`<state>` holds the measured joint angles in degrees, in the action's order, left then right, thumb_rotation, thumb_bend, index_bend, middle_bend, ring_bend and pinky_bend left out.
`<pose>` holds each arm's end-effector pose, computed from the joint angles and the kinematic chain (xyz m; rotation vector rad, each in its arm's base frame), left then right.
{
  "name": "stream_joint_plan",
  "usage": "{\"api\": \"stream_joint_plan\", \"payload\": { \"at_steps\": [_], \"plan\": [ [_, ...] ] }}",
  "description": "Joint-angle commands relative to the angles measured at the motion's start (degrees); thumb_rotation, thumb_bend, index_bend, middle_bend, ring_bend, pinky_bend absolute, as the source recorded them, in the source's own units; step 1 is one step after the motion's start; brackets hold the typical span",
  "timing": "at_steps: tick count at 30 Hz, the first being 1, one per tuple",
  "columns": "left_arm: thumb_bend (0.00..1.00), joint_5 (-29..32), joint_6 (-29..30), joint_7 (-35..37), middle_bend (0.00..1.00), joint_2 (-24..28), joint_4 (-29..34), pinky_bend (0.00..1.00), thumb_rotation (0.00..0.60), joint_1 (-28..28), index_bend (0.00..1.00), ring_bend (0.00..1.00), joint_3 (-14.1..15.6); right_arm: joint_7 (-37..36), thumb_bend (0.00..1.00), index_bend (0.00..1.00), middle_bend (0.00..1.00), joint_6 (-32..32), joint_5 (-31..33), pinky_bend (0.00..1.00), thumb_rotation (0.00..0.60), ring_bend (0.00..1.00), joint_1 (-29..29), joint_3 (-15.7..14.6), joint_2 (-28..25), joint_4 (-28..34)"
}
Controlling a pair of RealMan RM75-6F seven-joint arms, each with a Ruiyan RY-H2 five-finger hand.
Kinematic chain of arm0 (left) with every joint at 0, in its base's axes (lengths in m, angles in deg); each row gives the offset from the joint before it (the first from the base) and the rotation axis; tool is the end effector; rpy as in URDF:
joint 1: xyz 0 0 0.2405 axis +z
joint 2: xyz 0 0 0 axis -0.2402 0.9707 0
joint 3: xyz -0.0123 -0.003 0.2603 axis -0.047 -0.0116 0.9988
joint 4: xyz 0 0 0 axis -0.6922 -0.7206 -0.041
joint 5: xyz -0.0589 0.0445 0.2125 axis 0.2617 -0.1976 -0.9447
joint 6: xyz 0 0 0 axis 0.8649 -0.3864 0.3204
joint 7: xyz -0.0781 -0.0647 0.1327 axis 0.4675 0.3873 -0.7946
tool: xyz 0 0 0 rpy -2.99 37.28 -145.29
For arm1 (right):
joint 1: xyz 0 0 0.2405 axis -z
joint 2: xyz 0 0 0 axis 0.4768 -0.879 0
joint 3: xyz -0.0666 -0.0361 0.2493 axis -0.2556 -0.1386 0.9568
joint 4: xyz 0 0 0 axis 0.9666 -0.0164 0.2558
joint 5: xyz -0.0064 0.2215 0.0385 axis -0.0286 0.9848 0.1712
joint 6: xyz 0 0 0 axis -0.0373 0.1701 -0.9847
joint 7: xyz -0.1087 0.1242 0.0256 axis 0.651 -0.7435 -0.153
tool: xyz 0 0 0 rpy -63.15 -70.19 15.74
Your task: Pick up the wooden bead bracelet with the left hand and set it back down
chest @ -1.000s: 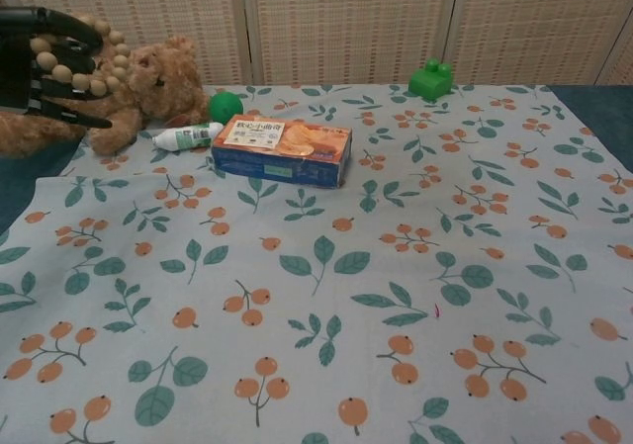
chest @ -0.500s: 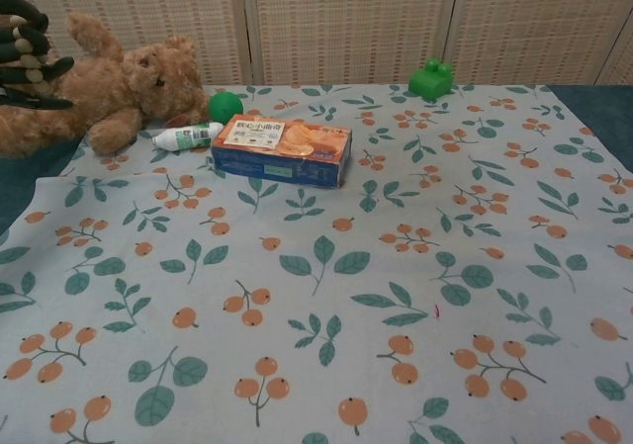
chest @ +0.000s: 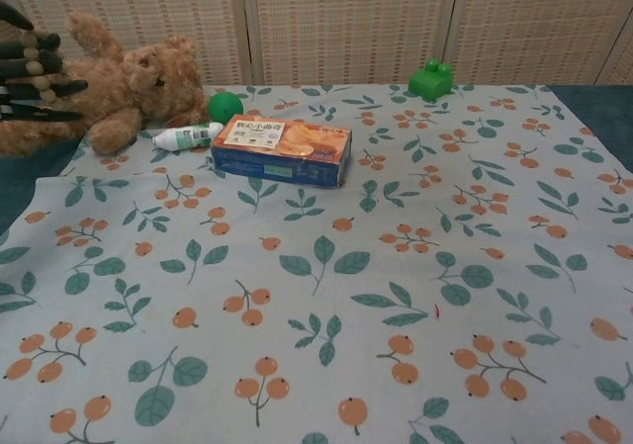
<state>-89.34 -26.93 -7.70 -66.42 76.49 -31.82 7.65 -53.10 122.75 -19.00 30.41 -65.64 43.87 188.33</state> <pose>-0.2206 0.3927 0.1063 -0.3700 -2.5575 -1.4273 -0.3106 -0.1384 0.1261 1.5501 -0.9058 0.6672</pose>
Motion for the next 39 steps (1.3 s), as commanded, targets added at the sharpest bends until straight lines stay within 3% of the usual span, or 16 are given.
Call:
{"api": "stream_joint_plan", "payload": {
  "at_steps": [1,6,12,19,25,30,37,39],
  "plan": [
    [0.49,-6.0,-3.0,-0.5,0.63,-2.3,-1.2,0.05,0.200,2.5,0.54,0.32,0.3,0.2,0.22,0.00,0.00,-0.1,0.0,0.00,0.600,0.00,0.0,0.0,0.1,0.0],
    [0.47,-9.0,-3.6,1.3,0.63,-3.4,-1.6,0.05,0.125,2.0,0.57,0.32,0.7,0.2,0.22,0.00,0.00,0.2,0.2,0.00,0.600,0.00,0.0,0.1,0.1,0.1],
    [0.48,-12.0,-3.7,2.8,0.64,-3.6,-2.2,0.05,0.117,1.5,0.57,0.32,1.5,0.1,0.22,0.00,0.00,0.4,0.2,0.00,0.600,0.00,0.1,0.1,0.0,0.0],
    [0.50,-13.7,-4.3,5.4,0.64,-2.8,-2.4,0.05,0.248,1.2,0.58,0.32,2.1,0.2,0.22,0.00,0.00,0.4,0.0,0.00,0.600,0.00,0.1,0.0,0.1,-0.1],
    [0.69,-14.6,-4.9,7.4,0.65,-2.1,-2.3,0.05,0.402,0.9,0.61,0.33,2.7,0.2,0.22,0.00,0.00,0.4,-0.1,0.00,0.600,0.00,0.1,-0.1,0.2,0.0],
    [0.79,-15.3,-4.5,8.7,0.65,-1.7,-1.8,0.05,0.438,0.7,0.62,0.33,3.0,0.2,0.22,0.00,0.00,0.8,-0.4,0.00,0.600,0.00,0.2,-0.1,0.2,-0.1],
    [0.99,-16.6,-5.5,10.1,0.64,-1.6,-1.1,0.05,0.413,1.0,0.61,0.33,2.9,0.0,0.22,0.00,0.00,1.2,-0.5,0.00,0.600,0.00,0.4,-0.1,0.1,-0.1],
    [1.00,-17.5,-6.4,9.9,0.63,-1.6,-0.9,0.05,0.479,1.0,0.60,0.32,2.6,0.0,0.22,0.00,0.00,1.3,-0.5,0.00,0.600,0.00,0.4,-0.1,0.1,-0.2]
  ]
}}
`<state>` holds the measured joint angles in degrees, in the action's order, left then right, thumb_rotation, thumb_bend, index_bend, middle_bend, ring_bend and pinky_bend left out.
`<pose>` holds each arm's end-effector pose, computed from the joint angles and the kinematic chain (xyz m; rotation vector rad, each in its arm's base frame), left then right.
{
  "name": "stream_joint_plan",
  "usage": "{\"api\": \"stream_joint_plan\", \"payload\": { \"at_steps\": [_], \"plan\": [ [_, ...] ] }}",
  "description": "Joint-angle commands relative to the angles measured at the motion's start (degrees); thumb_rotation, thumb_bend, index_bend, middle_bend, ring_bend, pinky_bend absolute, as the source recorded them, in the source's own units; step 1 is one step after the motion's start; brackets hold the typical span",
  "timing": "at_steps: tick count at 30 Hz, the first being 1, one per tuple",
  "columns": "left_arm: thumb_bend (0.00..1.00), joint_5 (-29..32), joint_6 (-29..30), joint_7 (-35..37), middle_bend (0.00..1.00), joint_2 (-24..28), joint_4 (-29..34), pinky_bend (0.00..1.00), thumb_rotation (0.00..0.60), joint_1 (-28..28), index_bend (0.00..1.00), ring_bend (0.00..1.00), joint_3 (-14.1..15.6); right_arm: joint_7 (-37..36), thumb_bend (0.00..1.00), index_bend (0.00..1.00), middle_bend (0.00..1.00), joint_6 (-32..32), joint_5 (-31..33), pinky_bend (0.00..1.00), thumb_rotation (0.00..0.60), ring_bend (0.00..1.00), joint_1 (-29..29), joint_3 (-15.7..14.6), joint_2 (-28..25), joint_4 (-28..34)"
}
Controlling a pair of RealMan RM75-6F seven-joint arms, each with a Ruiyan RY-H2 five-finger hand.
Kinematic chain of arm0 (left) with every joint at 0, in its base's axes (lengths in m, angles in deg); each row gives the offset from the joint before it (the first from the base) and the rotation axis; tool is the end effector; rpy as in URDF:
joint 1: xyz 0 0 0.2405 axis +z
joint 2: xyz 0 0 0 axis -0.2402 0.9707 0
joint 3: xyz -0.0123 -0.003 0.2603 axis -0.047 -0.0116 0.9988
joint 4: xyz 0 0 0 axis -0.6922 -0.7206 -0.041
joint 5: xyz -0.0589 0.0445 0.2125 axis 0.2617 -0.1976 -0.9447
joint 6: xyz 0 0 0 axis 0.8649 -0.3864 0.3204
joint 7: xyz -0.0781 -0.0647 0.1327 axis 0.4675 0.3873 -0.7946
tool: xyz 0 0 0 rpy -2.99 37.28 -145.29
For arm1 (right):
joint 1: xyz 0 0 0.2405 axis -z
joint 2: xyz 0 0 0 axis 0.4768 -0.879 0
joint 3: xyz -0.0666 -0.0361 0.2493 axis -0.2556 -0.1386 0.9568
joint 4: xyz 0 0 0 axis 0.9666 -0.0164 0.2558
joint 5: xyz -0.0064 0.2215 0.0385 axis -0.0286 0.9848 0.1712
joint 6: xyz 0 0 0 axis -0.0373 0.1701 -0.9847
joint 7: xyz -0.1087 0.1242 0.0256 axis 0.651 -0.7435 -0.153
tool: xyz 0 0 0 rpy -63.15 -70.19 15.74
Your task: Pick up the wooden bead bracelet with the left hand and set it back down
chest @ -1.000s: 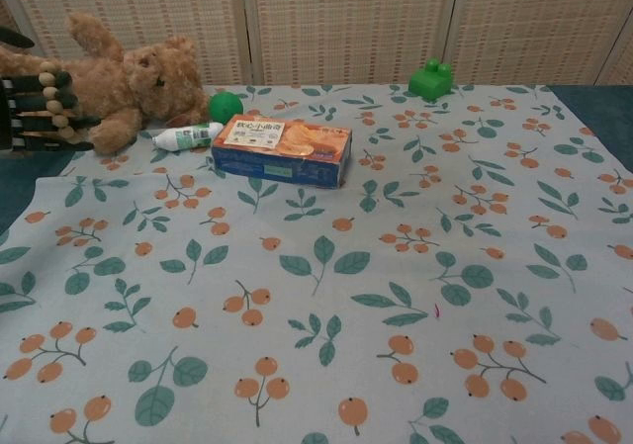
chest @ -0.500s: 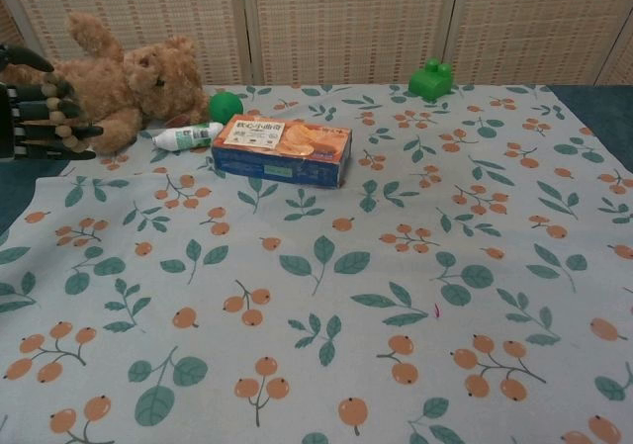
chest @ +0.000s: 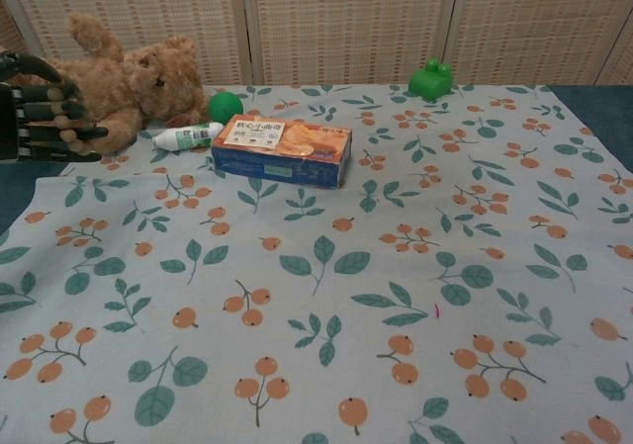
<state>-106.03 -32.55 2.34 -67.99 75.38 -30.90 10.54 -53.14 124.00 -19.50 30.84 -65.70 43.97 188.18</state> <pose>-0.2237 0.3746 0.0779 -0.5311 -2.6163 -1.3051 -0.3096 -0.1365 0.1286 1.5390 -0.8931 0.6788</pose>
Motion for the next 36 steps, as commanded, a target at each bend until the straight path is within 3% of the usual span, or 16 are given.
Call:
{"api": "stream_joint_plan", "payload": {
  "at_steps": [1,3,10,17,19,21,27,33,34,36],
  "plan": [
    [1.00,-1.5,-1.3,-0.4,0.62,-0.2,0.3,0.05,0.528,0.3,0.58,0.32,-0.7,0.0,0.22,0.00,0.00,0.1,-0.1,0.00,0.600,0.00,0.0,0.0,0.0,0.0],
    [1.00,-2.5,-1.9,-0.8,0.60,-0.7,0.5,0.04,0.598,0.8,0.57,0.29,-1.8,-0.1,0.22,0.00,0.00,0.2,-0.2,0.00,0.600,0.00,0.1,-0.1,0.0,0.0],
    [1.00,-4.5,-8.1,-2.4,0.54,-2.3,-0.5,0.02,0.600,2.7,0.53,0.22,-5.5,-0.2,0.22,0.00,0.00,0.4,-0.2,0.00,0.600,0.00,0.2,0.0,-0.1,0.0],
    [0.99,-4.9,-14.5,-7.1,0.41,-4.5,-2.2,0.00,0.600,4.5,0.36,0.13,-9.3,-0.3,0.22,0.00,0.00,0.5,-0.2,0.00,0.600,0.00,0.2,0.0,-0.2,0.0],
    [0.90,-4.9,-14.3,-8.7,0.40,-5.6,-2.1,0.00,0.600,5.2,0.34,0.12,-10.2,-0.3,0.22,0.00,0.00,0.4,-0.2,0.00,0.600,0.00,0.2,0.0,-0.1,0.0],
    [0.74,-5.2,-15.3,-10.5,0.39,-6.2,-2.0,0.00,0.600,5.8,0.32,0.11,-10.8,-0.3,0.22,0.00,0.00,0.4,-0.2,0.00,0.600,0.00,0.2,0.0,-0.1,0.0],
    [0.59,-4.0,-18.1,-13.5,0.38,-7.4,-2.7,0.00,0.600,6.6,0.32,0.10,-12.2,-0.4,0.22,0.00,0.00,0.5,-0.1,0.00,0.600,0.00,0.3,0.1,-0.2,0.0],
    [0.52,-2.7,-19.3,-15.2,0.38,-7.6,-3.6,0.00,0.593,6.6,0.37,0.11,-12.2,-0.5,0.22,0.00,0.00,0.5,-0.1,0.00,0.600,0.00,0.3,0.1,-0.3,0.0],
    [0.51,-2.2,-18.5,-15.0,0.39,-7.7,-3.7,0.00,0.575,6.6,0.40,0.11,-11.9,-0.5,0.22,0.00,0.00,0.4,-0.2,0.00,0.600,0.00,0.2,0.1,-0.3,0.0],
    [0.49,-1.7,-17.4,-14.4,0.41,-7.7,-3.7,0.00,0.458,6.4,0.53,0.12,-11.4,-0.5,0.22,0.00,0.00,0.4,-0.2,0.00,0.600,0.00,0.2,0.0,-0.3,0.0]
  ]
}}
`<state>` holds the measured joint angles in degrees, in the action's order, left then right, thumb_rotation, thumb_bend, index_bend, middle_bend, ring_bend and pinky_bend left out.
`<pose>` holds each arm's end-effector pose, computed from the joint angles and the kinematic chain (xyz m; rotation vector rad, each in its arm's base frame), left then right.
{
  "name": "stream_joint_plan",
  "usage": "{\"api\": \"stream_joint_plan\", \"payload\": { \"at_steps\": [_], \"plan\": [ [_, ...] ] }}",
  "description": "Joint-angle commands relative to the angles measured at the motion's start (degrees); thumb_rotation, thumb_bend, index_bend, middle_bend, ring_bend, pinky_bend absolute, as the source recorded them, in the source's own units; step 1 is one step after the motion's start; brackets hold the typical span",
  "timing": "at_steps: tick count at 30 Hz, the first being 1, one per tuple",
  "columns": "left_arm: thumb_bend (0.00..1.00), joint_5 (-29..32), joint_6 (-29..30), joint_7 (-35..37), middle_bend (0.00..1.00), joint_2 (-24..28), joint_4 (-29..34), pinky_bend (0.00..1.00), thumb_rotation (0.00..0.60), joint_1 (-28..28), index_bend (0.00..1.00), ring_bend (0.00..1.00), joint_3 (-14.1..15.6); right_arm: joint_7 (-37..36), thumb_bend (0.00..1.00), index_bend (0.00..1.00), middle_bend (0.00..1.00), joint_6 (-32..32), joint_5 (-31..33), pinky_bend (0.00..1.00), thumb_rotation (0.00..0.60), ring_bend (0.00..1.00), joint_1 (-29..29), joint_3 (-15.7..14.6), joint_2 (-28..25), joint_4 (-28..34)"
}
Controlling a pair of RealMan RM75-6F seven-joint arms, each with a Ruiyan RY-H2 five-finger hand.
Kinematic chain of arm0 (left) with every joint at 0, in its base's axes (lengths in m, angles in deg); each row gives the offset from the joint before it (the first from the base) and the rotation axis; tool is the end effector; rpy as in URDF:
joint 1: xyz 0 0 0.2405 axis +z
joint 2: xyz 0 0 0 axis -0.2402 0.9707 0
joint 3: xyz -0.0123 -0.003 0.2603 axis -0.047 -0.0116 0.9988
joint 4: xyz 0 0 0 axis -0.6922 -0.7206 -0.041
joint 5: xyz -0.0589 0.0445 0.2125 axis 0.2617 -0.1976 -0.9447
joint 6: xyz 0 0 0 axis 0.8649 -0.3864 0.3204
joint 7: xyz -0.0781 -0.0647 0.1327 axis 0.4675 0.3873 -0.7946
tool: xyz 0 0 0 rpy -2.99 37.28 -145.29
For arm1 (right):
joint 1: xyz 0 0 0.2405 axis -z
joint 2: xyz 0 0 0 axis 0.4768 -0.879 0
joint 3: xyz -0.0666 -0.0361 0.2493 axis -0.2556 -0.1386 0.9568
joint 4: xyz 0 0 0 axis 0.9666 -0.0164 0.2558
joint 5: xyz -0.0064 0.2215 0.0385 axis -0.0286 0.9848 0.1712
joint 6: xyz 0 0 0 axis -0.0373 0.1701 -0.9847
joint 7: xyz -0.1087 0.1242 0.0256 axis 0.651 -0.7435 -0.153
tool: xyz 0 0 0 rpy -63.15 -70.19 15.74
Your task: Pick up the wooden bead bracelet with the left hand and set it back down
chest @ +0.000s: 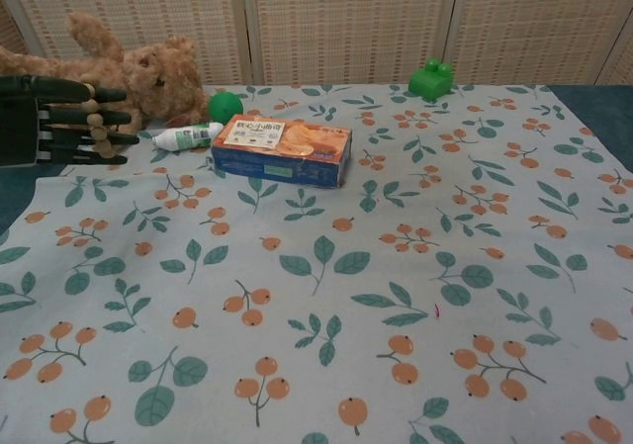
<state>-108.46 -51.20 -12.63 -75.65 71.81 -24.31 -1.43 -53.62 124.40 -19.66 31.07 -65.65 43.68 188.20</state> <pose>-0.2102 0.3641 0.0721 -0.8699 -2.6636 -1.2900 -0.3098 -0.1356 0.1312 1.5322 -0.8928 0.6842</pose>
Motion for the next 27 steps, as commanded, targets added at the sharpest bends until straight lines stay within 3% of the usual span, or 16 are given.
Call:
{"api": "stream_joint_plan", "payload": {
  "at_steps": [1,5,8,11,14,16,22,27],
  "plan": [
    [0.48,0.8,1.4,0.6,0.41,0.2,-0.1,0.00,0.422,-0.4,0.55,0.13,0.9,0.0,0.22,0.00,0.00,0.0,0.0,0.00,0.600,0.00,0.0,0.0,0.0,0.0],
    [0.47,1.5,2.0,1.3,0.44,0.7,-0.3,0.00,0.237,-1.0,0.63,0.14,2.0,0.2,0.22,0.00,0.00,-0.1,0.2,0.00,0.600,0.00,0.0,0.1,0.1,0.0],
    [0.46,1.7,1.5,1.2,0.44,1.1,-0.5,0.00,0.194,-1.3,0.64,0.14,2.4,0.3,0.22,0.00,0.00,-0.1,0.1,0.00,0.600,0.00,0.0,0.0,0.1,0.0],
    [0.46,1.9,1.6,1.0,0.45,1.2,-0.4,0.00,0.191,-1.4,0.65,0.15,2.6,0.3,0.22,0.00,0.00,0.0,0.0,0.00,0.600,0.00,0.0,0.0,0.1,0.1],
    [0.50,2.2,1.4,1.0,0.45,1.6,-0.2,0.00,0.230,-1.6,0.65,0.15,2.8,0.1,0.22,0.00,0.00,0.1,-0.1,0.00,0.600,0.00,0.1,0.0,0.0,0.1],
    [0.54,2.5,1.5,1.2,0.45,1.8,-0.1,0.00,0.297,-1.6,0.65,0.15,3.0,0.0,0.22,0.00,0.00,0.3,-0.2,0.00,0.600,0.00,0.2,0.0,0.0,0.1],
    [0.74,2.8,2.8,1.9,0.46,2.9,1.0,0.00,0.576,-2.2,0.64,0.17,4.5,-0.3,0.22,0.00,0.00,0.8,-0.9,0.00,0.600,0.00,0.4,-0.2,-0.1,-0.1],
    [0.84,2.9,3.8,2.6,0.46,3.6,1.8,0.01,0.593,-2.8,0.64,0.17,5.4,-0.4,0.22,0.00,0.00,1.3,-1.3,0.00,0.600,0.00,0.6,-0.4,-0.2,-0.1]
  ]
}}
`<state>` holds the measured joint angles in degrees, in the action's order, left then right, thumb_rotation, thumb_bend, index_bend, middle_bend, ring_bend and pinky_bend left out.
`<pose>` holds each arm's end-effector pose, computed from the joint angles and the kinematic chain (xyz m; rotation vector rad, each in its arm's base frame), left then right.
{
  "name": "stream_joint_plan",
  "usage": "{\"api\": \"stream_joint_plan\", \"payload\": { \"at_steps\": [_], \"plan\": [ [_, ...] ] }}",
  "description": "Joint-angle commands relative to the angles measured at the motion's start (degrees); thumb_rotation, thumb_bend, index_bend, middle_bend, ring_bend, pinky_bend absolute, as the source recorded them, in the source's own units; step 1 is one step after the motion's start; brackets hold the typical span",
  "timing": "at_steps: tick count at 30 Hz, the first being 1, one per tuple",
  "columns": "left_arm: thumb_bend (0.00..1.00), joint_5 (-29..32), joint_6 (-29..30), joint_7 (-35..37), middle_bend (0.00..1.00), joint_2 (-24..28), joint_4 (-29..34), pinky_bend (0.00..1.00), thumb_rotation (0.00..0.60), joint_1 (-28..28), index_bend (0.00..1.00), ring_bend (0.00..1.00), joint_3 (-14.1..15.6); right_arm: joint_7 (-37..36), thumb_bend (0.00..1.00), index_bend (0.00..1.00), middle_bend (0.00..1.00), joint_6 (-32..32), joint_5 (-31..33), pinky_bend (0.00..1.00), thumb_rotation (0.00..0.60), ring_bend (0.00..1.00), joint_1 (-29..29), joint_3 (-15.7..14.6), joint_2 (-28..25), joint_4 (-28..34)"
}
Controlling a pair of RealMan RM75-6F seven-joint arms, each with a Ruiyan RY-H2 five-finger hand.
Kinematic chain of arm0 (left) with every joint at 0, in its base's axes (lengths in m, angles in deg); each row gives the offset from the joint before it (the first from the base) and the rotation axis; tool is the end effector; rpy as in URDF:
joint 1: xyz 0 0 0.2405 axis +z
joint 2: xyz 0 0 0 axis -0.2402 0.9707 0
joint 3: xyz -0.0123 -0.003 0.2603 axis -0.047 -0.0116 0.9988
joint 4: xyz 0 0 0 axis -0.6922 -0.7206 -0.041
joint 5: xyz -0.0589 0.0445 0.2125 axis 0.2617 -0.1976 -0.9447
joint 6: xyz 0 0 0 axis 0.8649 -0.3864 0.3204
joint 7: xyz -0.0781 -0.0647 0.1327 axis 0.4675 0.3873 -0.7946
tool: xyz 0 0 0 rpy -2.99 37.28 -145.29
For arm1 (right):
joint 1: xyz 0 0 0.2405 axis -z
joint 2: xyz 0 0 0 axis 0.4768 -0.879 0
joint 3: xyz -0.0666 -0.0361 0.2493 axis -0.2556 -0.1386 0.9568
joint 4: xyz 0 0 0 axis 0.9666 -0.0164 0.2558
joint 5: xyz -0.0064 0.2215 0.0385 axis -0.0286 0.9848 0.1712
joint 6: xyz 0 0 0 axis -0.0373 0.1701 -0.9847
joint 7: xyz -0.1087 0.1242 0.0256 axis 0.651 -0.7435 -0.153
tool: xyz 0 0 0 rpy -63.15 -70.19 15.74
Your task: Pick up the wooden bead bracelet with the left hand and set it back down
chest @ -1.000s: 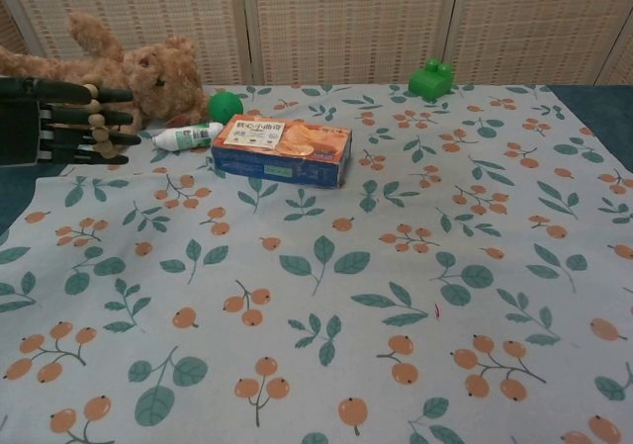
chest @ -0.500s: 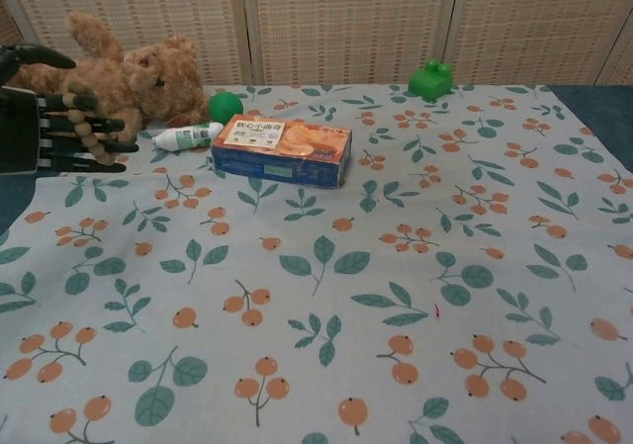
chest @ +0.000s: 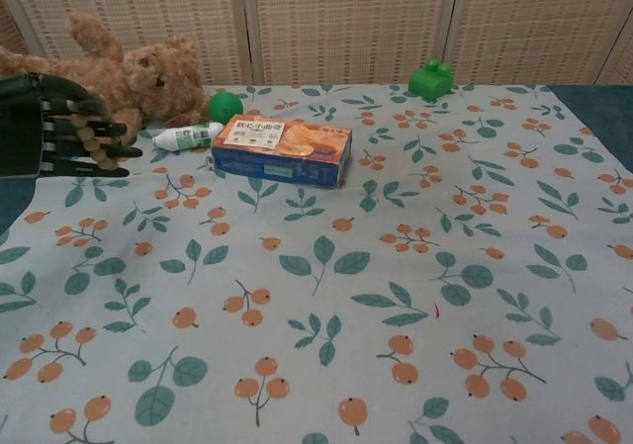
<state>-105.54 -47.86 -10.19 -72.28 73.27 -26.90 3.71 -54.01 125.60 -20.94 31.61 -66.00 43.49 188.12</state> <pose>-0.2089 0.3606 0.0655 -0.8186 -2.7004 -1.2237 -0.3074 -0.1317 0.1335 1.5326 -0.8822 0.7007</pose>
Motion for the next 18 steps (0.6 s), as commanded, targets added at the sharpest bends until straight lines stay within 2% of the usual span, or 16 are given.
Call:
{"api": "stream_joint_plan", "payload": {
  "at_steps": [1,5,7,9,11,14,18],
  "plan": [
    [0.84,0.1,0.6,0.3,0.46,0.3,0.6,0.00,0.589,-0.2,0.64,0.17,0.4,0.0,0.22,0.00,0.00,0.2,-0.1,0.00,0.600,0.00,0.1,0.0,0.0,0.0],
    [0.83,0.2,0.7,0.4,0.46,0.4,1.0,0.00,0.552,0.0,0.63,0.17,0.4,-0.1,0.22,0.00,0.00,0.3,-0.2,0.00,0.600,0.00,0.2,0.0,-0.1,-0.1],
    [0.77,0.2,0.7,0.4,0.46,0.3,1.1,0.00,0.439,0.2,0.62,0.17,0.3,-0.1,0.22,0.00,0.00,0.2,-0.2,0.00,0.600,0.00,0.2,-0.1,-0.1,-0.1],
    [0.71,0.4,0.5,0.5,0.46,0.2,1.1,0.00,0.364,0.3,0.62,0.17,0.3,-0.1,0.22,0.00,0.00,0.1,-0.2,0.00,0.600,0.00,0.1,-0.1,-0.1,-0.1],
    [0.67,0.5,0.5,0.5,0.46,0.2,1.1,0.00,0.332,0.3,0.62,0.17,0.2,-0.1,0.22,0.00,0.00,0.1,-0.2,0.00,0.600,0.00,0.1,-0.1,-0.1,-0.1],
    [0.64,0.8,0.1,0.8,0.46,0.1,0.9,0.00,0.253,0.3,0.62,0.17,0.1,-0.1,0.22,0.00,0.00,0.1,-0.1,0.00,0.600,0.00,0.1,0.0,-0.1,0.0],
    [0.69,1.0,-1.2,0.7,0.47,0.0,0.2,0.00,0.244,0.0,0.63,0.17,0.1,0.0,0.22,0.00,0.00,0.1,0.0,0.00,0.600,0.00,0.1,0.1,0.0,0.0]
  ]
}}
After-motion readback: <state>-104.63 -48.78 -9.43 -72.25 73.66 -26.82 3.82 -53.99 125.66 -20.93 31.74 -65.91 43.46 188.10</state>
